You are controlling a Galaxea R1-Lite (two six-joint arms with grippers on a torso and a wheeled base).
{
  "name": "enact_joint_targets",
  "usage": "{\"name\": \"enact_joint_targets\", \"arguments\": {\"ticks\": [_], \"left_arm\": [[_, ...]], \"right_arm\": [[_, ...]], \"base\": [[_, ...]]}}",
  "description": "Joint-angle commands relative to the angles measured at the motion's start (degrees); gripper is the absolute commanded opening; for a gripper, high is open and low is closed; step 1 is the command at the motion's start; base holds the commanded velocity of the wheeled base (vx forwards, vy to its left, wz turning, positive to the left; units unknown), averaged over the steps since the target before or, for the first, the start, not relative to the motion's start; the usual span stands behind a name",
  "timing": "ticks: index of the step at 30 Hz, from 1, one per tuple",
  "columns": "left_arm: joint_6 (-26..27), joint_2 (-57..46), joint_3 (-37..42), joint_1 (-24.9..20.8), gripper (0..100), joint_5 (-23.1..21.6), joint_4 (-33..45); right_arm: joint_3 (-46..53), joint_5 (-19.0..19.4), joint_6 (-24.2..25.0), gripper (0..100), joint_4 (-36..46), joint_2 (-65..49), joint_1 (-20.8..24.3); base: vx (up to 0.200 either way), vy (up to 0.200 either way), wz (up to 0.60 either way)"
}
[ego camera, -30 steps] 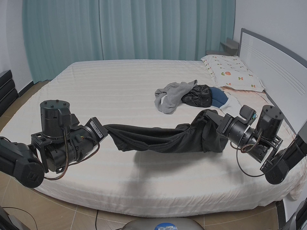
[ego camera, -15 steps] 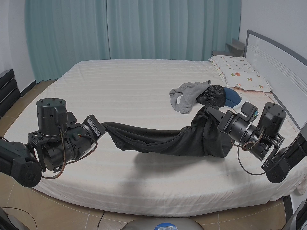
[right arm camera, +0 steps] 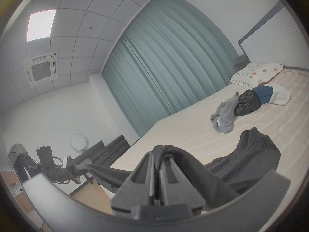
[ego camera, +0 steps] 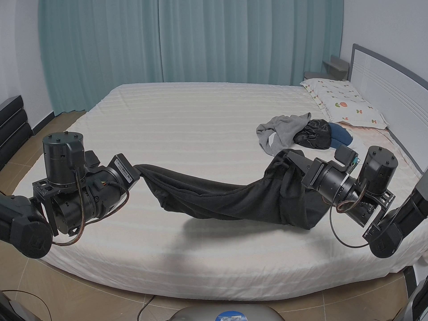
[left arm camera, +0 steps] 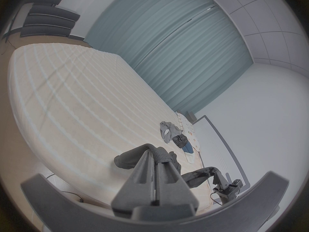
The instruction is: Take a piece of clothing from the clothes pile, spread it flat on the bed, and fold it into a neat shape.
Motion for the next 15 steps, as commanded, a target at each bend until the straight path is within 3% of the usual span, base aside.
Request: {"name": "enact_joint_targets", "arguments": {"ticks": [1,12,15], "left_arm": [[0.0,-0.1,0.2,0.0,0,0.0,0.0],[0.0,0.4,0.2,0.0,0,0.0,0.0],[0.0,0.4,0.2,0.0,0,0.0,-0.1]], "right_arm": [[3.2,0.1,1.2,0,-2.9,0.1,-0.9],[3.7,0.2,1.2,0,-4.0,1.5,-2.4],[3.7,0.2,1.2,0,-4.0,0.4,-2.4]], "base": [[0.0,0.2,0.0],[0.0,0.2,0.0],[0.0,0.0,0.0]]}}
